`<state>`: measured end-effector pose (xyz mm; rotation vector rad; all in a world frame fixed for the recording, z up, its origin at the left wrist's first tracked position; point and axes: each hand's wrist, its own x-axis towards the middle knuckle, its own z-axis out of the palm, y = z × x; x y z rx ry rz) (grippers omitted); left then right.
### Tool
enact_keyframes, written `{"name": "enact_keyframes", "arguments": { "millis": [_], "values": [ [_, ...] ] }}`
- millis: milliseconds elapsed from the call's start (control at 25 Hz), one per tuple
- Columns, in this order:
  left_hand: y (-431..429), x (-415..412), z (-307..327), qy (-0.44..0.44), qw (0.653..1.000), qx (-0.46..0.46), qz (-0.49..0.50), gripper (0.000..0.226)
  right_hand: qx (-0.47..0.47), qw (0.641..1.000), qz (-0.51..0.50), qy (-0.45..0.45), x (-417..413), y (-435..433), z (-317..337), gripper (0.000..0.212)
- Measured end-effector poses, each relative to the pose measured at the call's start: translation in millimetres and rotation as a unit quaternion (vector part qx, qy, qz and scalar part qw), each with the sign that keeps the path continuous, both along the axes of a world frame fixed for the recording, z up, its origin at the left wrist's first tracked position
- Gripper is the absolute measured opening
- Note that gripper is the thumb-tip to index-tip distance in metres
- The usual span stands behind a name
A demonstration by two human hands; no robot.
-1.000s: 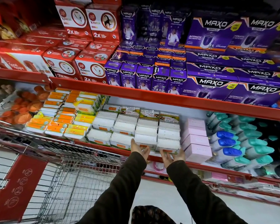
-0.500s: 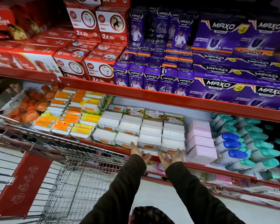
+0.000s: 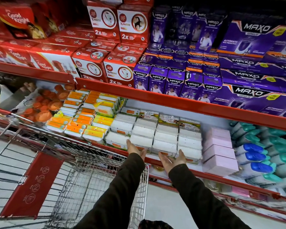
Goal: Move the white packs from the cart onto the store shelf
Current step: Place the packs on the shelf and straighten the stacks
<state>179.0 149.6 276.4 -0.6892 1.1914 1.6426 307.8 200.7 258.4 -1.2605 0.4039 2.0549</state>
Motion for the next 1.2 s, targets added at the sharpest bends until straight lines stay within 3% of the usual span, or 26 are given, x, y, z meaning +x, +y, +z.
{"name": "enact_keyframes", "arguments": {
  "millis": [320, 640, 840, 1200],
  "values": [
    [1.3, -9.0, -8.1, 0.009, 0.999, -0.011, -0.044, 0.071, 0.003, 1.000, 0.005, -0.009, -5.1, -3.1, -1.5, 0.076],
    [-22.2, -74.7, -33.7, 0.053, 0.987, -0.149, 0.034, 0.081, -0.014, 0.998, 0.057, 0.034, -64.4, -22.8, 0.5, 0.083],
    [-31.8, -110.1, -32.4, 0.057, 0.995, -0.073, 0.023, 0.073, -0.017, 0.999, 0.038, 0.033, -91.1, -28.2, -8.8, 0.083],
    [-24.8, -103.8, -10.2, 0.029, 0.999, -0.013, 0.007, 0.064, -0.001, 1.000, 0.001, -0.001, -102.6, -31.8, -5.8, 0.088]
  ]
}}
